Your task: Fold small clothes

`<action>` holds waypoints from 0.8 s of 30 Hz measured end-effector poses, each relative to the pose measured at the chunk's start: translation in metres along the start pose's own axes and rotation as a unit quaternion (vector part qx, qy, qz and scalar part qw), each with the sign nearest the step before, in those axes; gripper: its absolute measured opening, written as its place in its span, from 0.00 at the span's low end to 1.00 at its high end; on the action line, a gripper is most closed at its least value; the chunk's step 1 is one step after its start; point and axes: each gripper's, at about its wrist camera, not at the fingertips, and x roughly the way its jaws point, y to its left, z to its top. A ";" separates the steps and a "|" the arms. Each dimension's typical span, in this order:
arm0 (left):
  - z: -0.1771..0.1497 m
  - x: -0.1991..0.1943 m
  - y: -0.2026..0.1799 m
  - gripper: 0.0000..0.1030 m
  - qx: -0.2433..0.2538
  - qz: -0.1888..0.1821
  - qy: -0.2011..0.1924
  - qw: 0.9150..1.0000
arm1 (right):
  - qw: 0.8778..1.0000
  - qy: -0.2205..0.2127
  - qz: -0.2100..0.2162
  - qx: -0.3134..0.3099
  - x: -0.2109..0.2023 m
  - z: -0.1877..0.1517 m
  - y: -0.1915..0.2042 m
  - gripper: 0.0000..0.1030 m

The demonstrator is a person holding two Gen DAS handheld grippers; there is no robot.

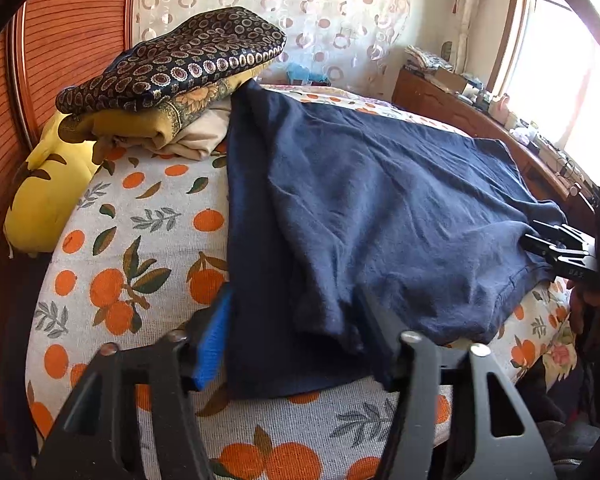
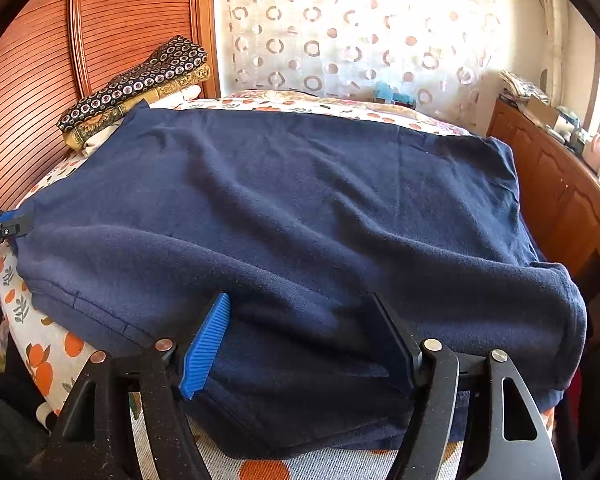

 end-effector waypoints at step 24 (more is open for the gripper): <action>0.086 -0.024 -0.107 0.09 0.090 -0.108 -0.053 0.989 | 0.999 -0.026 -0.005 0.045 -0.048 -0.009 -0.042 0.71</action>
